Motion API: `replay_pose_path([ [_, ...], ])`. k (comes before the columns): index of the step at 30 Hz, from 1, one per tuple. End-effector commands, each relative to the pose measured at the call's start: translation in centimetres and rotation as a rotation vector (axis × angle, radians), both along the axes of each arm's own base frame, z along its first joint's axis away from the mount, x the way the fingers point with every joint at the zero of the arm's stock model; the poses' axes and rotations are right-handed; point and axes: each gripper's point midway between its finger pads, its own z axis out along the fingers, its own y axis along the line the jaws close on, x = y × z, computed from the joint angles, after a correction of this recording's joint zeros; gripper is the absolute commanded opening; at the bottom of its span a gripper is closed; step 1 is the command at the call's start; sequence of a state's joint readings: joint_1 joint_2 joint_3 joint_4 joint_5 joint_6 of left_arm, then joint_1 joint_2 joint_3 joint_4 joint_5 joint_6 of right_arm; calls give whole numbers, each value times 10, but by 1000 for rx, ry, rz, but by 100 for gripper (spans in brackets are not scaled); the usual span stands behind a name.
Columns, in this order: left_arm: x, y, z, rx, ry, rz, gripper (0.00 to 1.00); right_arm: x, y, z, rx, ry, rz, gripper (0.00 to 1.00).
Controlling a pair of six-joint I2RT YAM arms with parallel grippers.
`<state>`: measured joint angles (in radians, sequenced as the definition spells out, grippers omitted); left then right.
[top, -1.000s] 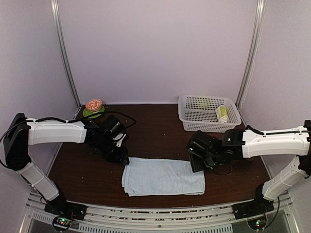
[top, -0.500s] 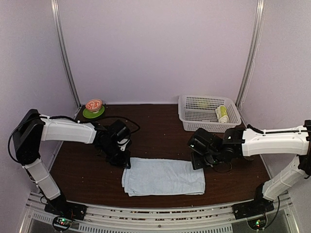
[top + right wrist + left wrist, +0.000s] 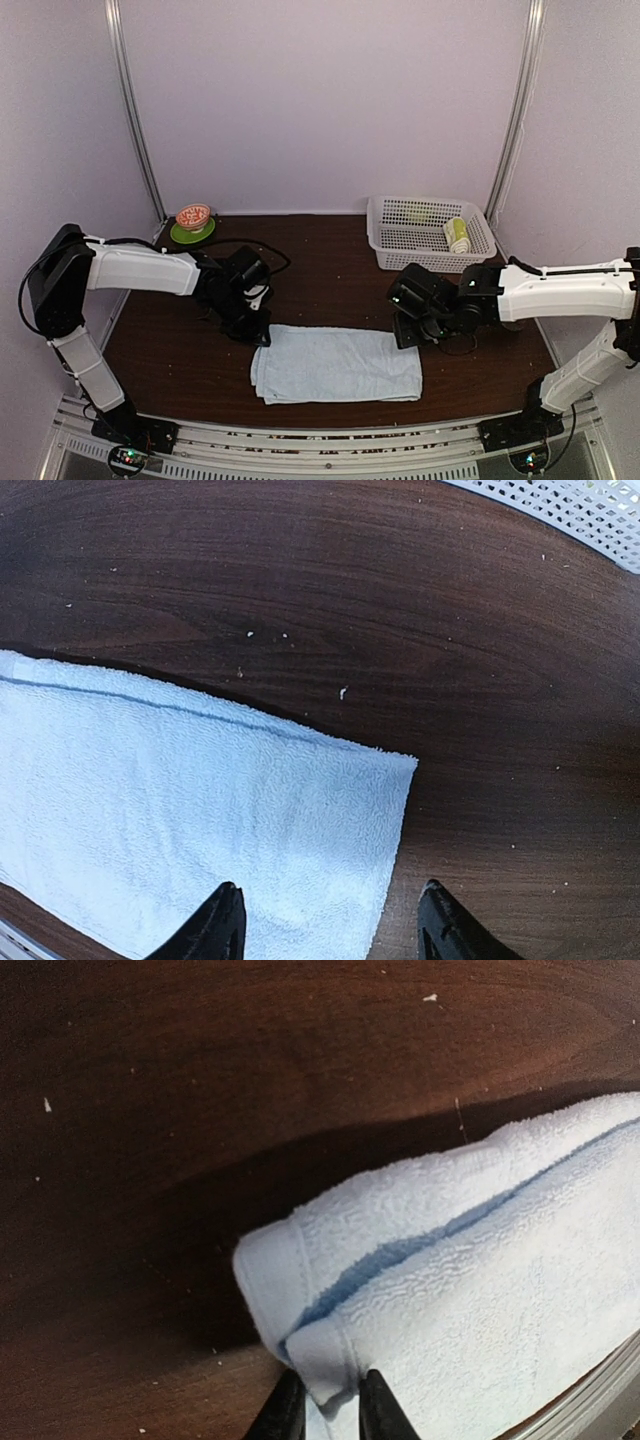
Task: Roll the towels
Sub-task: Smooth out the towel at the center of the board.
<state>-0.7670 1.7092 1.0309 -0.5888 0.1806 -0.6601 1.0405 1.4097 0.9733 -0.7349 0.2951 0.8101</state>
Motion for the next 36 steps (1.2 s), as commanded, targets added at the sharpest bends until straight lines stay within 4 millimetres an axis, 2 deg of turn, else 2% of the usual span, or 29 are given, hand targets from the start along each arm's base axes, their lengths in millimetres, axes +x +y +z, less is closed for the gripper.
replay_pose_path([
  [1,11,-15,12,-52,-34,-4,19,1,-3,0,7,-7,-4,59],
  [9,13,-8,24,-27,-59,8,24,0,-4,-2,9,-5,-6,59],
  [15,16,2,43,7,-107,33,37,0,-3,-2,13,-6,-6,59],
  [18,14,-1,47,-4,-113,22,38,0,-3,-3,15,-4,-5,59],
  [24,10,-15,32,-10,-78,-11,35,-1,-4,-3,14,-3,-5,58],
  [36,10,-11,8,44,-45,-18,33,-1,-5,-3,7,-4,-6,58],
])
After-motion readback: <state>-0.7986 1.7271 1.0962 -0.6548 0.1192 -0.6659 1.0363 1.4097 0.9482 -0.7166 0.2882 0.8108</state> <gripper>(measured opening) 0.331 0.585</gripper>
